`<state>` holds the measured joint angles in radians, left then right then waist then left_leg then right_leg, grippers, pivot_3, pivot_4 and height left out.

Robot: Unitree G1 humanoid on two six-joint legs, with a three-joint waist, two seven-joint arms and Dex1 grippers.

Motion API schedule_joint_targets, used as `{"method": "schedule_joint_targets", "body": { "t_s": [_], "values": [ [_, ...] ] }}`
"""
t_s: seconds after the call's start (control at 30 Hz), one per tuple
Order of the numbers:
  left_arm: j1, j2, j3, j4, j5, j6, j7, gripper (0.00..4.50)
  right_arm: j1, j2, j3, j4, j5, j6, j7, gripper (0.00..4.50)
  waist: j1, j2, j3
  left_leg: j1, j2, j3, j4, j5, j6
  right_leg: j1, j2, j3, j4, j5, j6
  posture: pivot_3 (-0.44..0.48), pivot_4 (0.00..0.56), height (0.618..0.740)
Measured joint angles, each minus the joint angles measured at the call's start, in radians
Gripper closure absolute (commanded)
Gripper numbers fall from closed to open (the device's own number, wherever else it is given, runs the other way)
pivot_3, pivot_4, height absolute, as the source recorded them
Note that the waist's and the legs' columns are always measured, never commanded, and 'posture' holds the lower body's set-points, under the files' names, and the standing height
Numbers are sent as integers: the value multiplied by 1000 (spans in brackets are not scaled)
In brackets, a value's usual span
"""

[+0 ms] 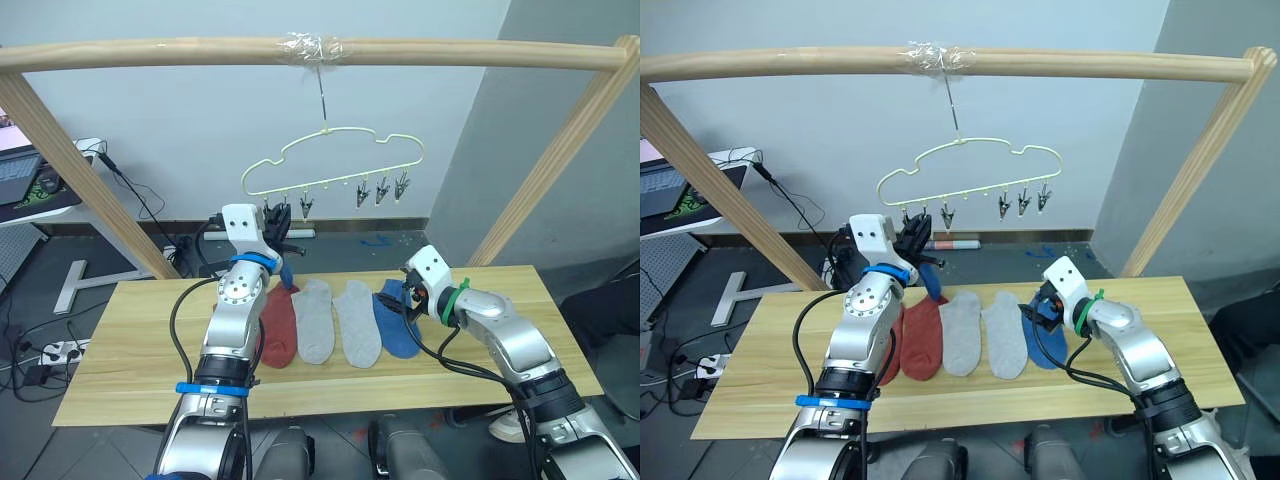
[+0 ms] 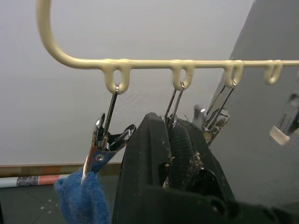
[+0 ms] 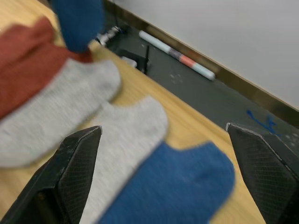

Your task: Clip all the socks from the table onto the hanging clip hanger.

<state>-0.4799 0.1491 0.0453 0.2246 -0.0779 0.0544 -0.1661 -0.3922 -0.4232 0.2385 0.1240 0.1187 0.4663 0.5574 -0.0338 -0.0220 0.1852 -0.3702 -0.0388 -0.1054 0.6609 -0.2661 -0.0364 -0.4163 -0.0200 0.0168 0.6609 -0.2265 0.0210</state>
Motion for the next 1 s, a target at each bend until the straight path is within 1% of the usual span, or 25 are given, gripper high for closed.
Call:
{"method": "schedule_joint_targets", "body": {
  "t_s": [0.07,0.1,0.27,0.47,0.53,0.63,0.73,1.0],
  "values": [
    [2,-1,0,-3,0,4,1,4425,-16,18,3,102,-31,-37,-13,0,0,0,0,7,0,-1,0,1,1,8,1,-1,0,0,0,-36,149,740],
    [2,-1,1,-7,0,5,1,4425,-27,28,3,141,-42,-50,-16,0,0,0,0,8,0,-1,0,1,2,8,2,0,0,0,0,-36,149,740],
    [4,-11,-1,-18,1,9,1,4425,-84,88,0,293,-63,-83,-18,0,0,0,0,8,-1,-1,0,2,3,8,2,0,0,1,1,-31,157,740],
    [3,-9,0,-20,2,15,1,4425,-153,152,-5,534,-104,-136,-45,0,1,0,0,7,-1,-1,-1,2,3,8,1,0,-1,1,1,-31,157,740],
    [3,-7,0,-21,3,19,1,4425,-158,164,-4,603,-117,-159,-49,0,1,0,0,7,-1,-1,-1,2,3,8,1,0,-1,1,1,-16,161,740],
    [3,-4,1,-22,3,25,1,4425,-180,169,-12,663,-135,-202,-55,0,1,0,0,7,-1,0,0,2,3,8,1,1,-1,1,1,-16,161,740],
    [3,-3,1,-25,4,27,1,4425,-184,173,-21,690,-136,-225,-45,619,1,0,0,7,-1,-1,0,2,3,9,1,0,-1,2,1,-10,167,740],
    [8,-3,1,-39,4,45,1,4425,-167,157,-22,699,-141,-264,9,3383,1,0,0,8,-1,-2,0,2,3,10,1,0,-1,2,2,-7,172,740]
  ]
}}
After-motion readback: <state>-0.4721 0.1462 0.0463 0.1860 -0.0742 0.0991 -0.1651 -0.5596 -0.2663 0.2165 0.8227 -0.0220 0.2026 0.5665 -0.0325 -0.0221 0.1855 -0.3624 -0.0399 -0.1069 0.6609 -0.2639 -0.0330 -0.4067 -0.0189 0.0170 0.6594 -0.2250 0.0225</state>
